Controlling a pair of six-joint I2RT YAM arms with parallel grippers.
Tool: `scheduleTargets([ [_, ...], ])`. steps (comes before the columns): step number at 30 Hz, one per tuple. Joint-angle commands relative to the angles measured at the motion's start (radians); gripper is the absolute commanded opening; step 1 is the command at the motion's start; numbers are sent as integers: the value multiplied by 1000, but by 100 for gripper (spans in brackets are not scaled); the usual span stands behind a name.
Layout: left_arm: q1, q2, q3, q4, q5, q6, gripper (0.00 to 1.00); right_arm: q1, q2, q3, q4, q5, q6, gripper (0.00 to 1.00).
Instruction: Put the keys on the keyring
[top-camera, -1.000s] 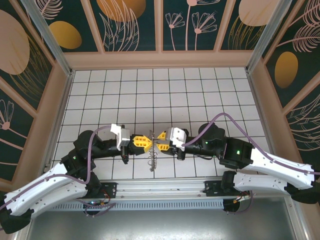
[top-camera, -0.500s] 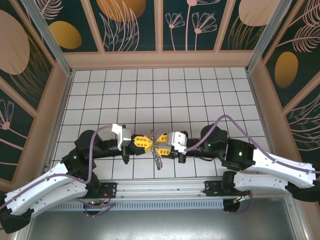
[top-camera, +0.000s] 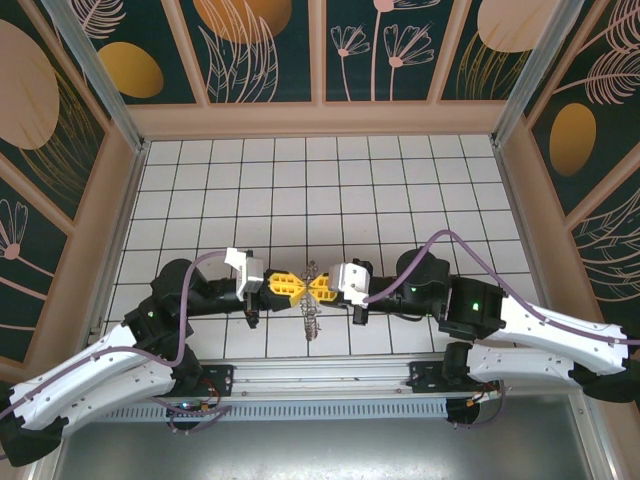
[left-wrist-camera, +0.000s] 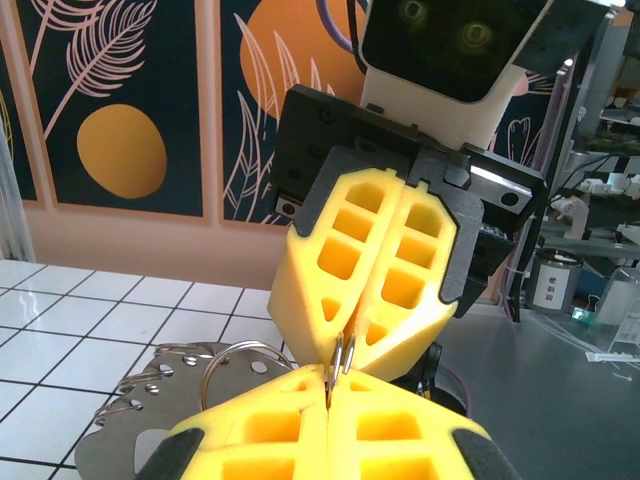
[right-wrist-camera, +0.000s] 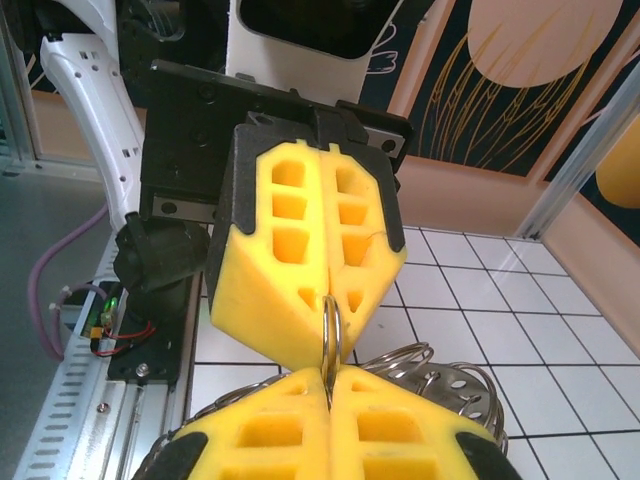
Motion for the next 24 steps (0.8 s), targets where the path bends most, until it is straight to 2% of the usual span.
scheduleTargets([
  [1, -7, 2, 34, 25, 23, 7, 0, 8, 5, 31, 41, 31, -6, 0],
  [6, -7, 50, 110, -156, 53, 67, 0, 7, -11, 38, 7, 92, -9, 0],
  [9, -6, 69, 166, -300, -1, 123, 22, 8, -3, 55, -44, 115, -12, 0],
  [10, -7, 73, 183, -339, -15, 141, 25, 7, 3, 61, -62, 126, -13, 0],
  [14, -6, 97, 248, -448, -47, 192, 27, 6, 30, 87, -118, 151, -22, 0],
  [18, -7, 136, 285, -497, -33, 214, 26, 7, 43, 113, -164, 159, -31, 0],
  [24, -7, 162, 293, -490, -29, 216, 17, 6, 62, 132, -219, 145, -22, 0],
])
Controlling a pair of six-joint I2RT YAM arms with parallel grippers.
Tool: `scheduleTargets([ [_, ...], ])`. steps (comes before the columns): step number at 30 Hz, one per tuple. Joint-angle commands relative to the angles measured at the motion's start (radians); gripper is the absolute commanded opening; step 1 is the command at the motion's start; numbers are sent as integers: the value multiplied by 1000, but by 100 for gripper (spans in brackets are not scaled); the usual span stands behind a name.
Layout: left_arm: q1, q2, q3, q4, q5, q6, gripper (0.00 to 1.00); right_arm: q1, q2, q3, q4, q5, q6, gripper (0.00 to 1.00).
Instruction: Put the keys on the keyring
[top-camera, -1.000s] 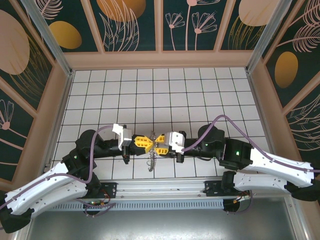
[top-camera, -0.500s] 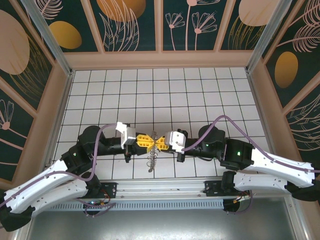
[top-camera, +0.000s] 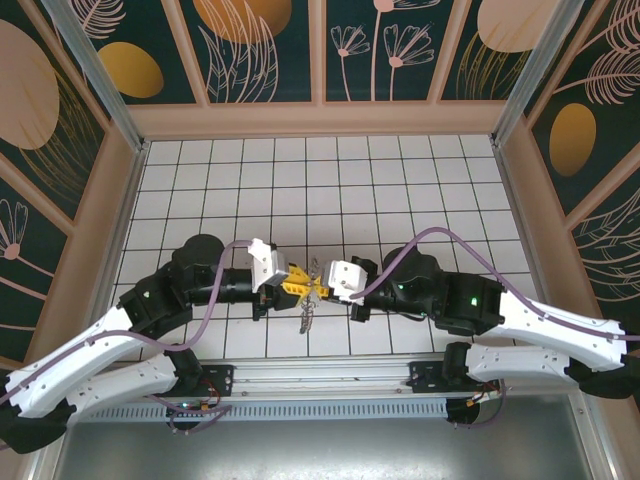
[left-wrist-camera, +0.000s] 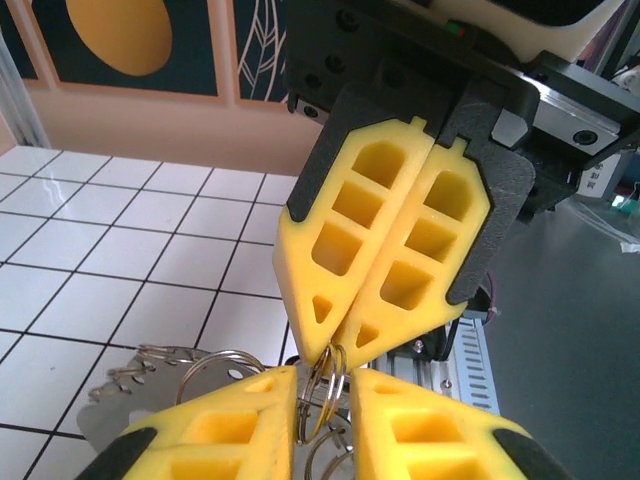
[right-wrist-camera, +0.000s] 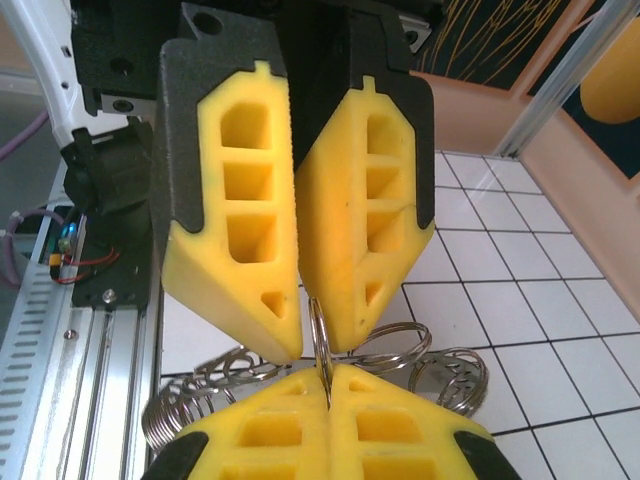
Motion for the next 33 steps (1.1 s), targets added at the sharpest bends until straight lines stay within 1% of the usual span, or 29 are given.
scheduleTargets([
  [1, -7, 3, 27, -25, 15, 22, 16, 2, 11, 50, -21, 26, -4, 0],
  [5, -6, 23, 38, -32, 24, 27, 11, 3, 37, 65, -54, 38, 6, 0],
  [8, -7, 33, 44, -47, 31, 36, 0, 2, 46, 77, -65, 47, 9, 0],
  [11, -7, 25, 42, -49, 35, 39, 0, 2, 51, 82, -69, 57, 11, 0],
  [13, -7, 4, 31, -21, 43, 29, 0, 3, 51, 82, -67, 57, 12, 0],
  [17, -6, -66, -30, 130, 58, -39, 0, 2, 32, 64, -34, 52, 25, 0],
  [18, -6, -82, -46, 170, 58, -55, 0, 3, 23, 52, -18, 51, 30, 1],
  [20, -6, -106, -80, 246, 66, -89, 0, 2, 1, 29, 14, 41, 37, 7],
  [24, -7, -140, -133, 375, 89, -146, 0, 3, -39, -7, 77, 17, 51, 12],
  [26, -5, -158, -151, 418, 91, -160, 0, 3, -55, -20, 100, -33, 54, 13],
  [30, -7, -169, -169, 463, 95, -171, 0, 3, -66, -34, 131, -75, 56, 13],
  [31, -7, -171, -177, 479, 97, -176, 0, 2, -65, -34, 133, -83, 57, 11],
  [33, -7, -174, -189, 504, 96, -182, 0, 4, -58, -30, 133, -88, 57, 6],
])
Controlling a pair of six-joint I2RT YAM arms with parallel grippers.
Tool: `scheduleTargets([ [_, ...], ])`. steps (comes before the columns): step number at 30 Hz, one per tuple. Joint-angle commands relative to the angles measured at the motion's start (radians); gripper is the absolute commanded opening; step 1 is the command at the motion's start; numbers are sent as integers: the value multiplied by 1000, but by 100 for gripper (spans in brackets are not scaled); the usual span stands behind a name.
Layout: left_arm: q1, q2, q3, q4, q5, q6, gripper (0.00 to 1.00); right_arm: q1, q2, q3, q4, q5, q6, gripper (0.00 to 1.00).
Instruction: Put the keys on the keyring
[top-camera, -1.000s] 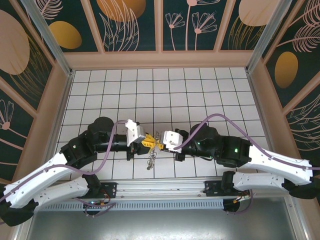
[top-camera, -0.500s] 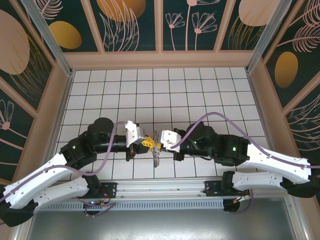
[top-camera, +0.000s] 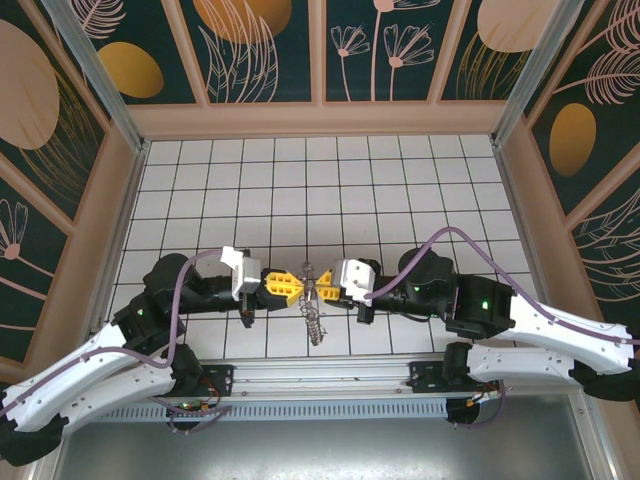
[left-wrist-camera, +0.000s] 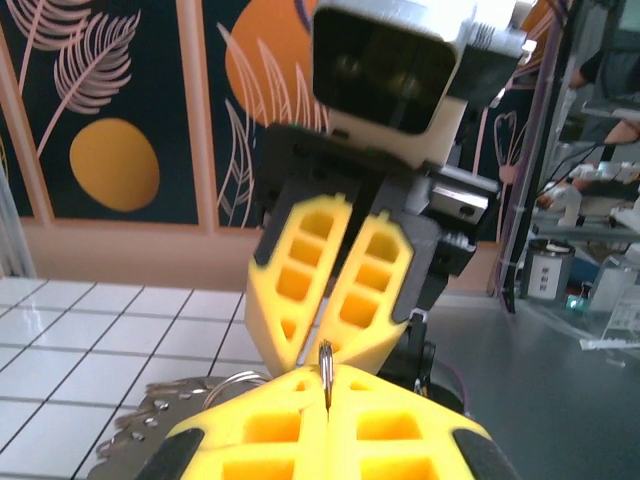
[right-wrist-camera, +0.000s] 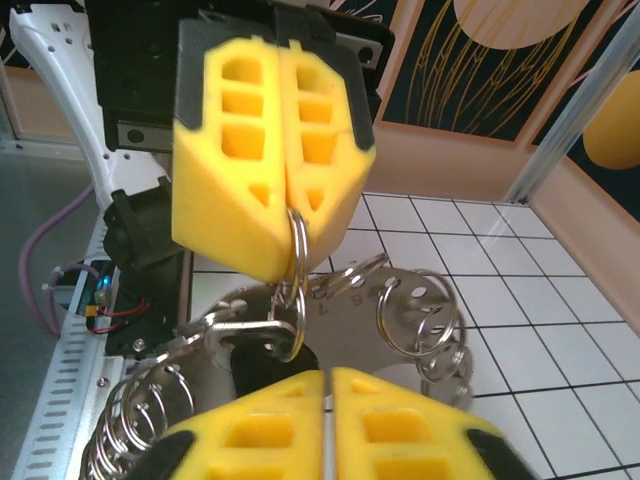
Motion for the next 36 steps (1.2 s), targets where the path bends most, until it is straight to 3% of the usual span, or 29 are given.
scheduleTargets([
  [1, -6, -13, -19, 142, 31, -39, 0, -4, 1, -6, 51, -25, 12, 4],
  [8, -7, -13, -16, 140, 34, -31, 0, -4, -5, -2, 50, -22, 13, 5],
  [14, -6, -13, -6, 110, 31, -15, 0, -5, -42, -2, 43, -35, 14, 27],
  [19, -6, 6, 10, 78, 41, 3, 0, -5, -50, 8, 38, -102, 4, 35],
  [27, -6, 14, 20, 71, 51, 8, 0, -5, -9, 23, 56, -94, -17, 33],
  [36, -6, 7, 19, 66, 52, 10, 0, -4, -3, 24, 68, -74, -10, 13],
])
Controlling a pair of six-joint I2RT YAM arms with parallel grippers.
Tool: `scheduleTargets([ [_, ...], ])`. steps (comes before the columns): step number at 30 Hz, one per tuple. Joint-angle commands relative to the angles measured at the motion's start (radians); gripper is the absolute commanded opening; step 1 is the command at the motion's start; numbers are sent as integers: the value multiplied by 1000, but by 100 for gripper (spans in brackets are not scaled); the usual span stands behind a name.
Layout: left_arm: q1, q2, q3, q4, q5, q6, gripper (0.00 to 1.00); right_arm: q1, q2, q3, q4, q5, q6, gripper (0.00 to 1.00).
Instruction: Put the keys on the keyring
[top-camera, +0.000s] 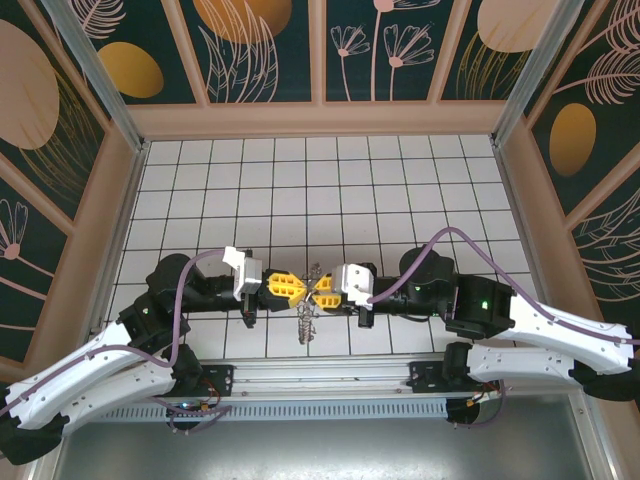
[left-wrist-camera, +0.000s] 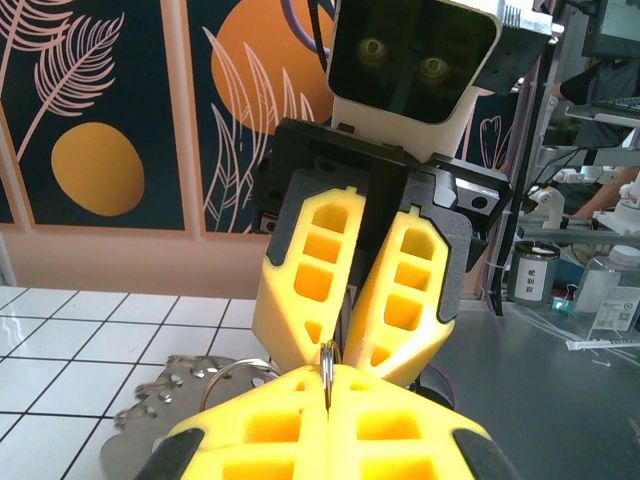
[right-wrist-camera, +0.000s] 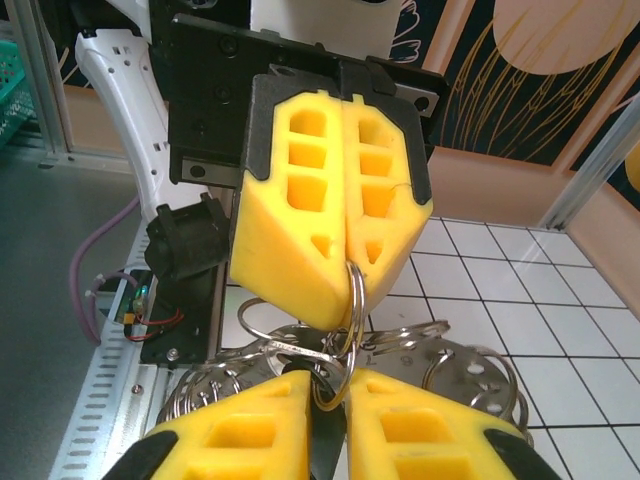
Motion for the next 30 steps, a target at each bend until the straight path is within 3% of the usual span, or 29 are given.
scheduleTargets([
  [1, -6, -13, 33, 31, 24, 18, 0, -5, -4, 24, 51, 8, 0, 11],
  [8, -6, -22, 29, 50, 32, 13, 0, -6, 14, 27, 35, 28, 6, 0],
  [30, -7, -15, 0, 144, 76, -29, 0, -61, 106, 52, 20, 67, 24, 0],
])
